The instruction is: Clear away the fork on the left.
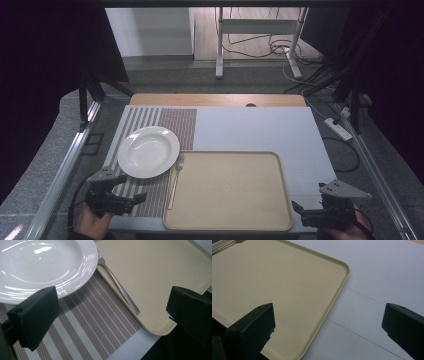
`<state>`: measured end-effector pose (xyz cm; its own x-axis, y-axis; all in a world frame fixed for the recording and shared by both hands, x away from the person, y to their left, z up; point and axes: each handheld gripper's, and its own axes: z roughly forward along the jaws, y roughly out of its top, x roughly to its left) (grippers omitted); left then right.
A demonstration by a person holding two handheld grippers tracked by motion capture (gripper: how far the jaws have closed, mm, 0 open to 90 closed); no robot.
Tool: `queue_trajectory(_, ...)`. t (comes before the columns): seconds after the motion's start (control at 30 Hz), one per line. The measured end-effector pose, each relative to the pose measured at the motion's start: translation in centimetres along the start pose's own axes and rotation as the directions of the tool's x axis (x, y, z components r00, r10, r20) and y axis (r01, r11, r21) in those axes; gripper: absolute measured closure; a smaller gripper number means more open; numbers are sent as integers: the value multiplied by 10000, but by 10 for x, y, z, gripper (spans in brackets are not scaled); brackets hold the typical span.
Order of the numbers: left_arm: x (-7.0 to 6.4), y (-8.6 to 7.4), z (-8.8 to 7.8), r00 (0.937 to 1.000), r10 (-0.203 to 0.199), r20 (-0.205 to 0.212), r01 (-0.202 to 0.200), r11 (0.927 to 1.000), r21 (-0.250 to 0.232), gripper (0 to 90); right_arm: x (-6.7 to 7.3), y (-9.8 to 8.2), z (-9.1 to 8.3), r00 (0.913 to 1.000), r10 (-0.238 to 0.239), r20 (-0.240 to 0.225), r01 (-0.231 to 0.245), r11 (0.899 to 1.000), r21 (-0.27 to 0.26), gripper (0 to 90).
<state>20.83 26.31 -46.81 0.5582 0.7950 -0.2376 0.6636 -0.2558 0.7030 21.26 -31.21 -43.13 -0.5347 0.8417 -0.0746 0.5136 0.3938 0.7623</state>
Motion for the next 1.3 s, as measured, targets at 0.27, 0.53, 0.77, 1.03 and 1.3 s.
queue_trajectory(0.27, -1, -10, -9, 9996, -189, -210, 189, 9998, 8, 0, 0, 0, 0, 10000, -3, 10, 3, 10000, 6, 0)
queue_trajectory(0.53, -2, -18, -21, 9987, -388, -331, 376, 9986, -381, 0, 0, 0, 0, 10000, -18, 61, 17, 10000, 30, 0)
queue_trajectory(0.77, -5, -22, -26, 9983, -307, -487, 283, 9984, -495, 0, 0, 0, 1, 9997, 57, 235, -58, 10000, 62, 0)
queue_trajectory(1.03, -7, -25, -29, 9975, -242, -668, 208, 9985, -514, 0, 2, 1, 3, 9972, 35, 744, -58, 9995, 305, 0)
queue_trajectory(1.3, -7, -25, -29, 9977, -237, -628, 207, 9986, -478, 0, 8, 2, 6, 9933, -465, 1054, 403, 9974, 605, 0)
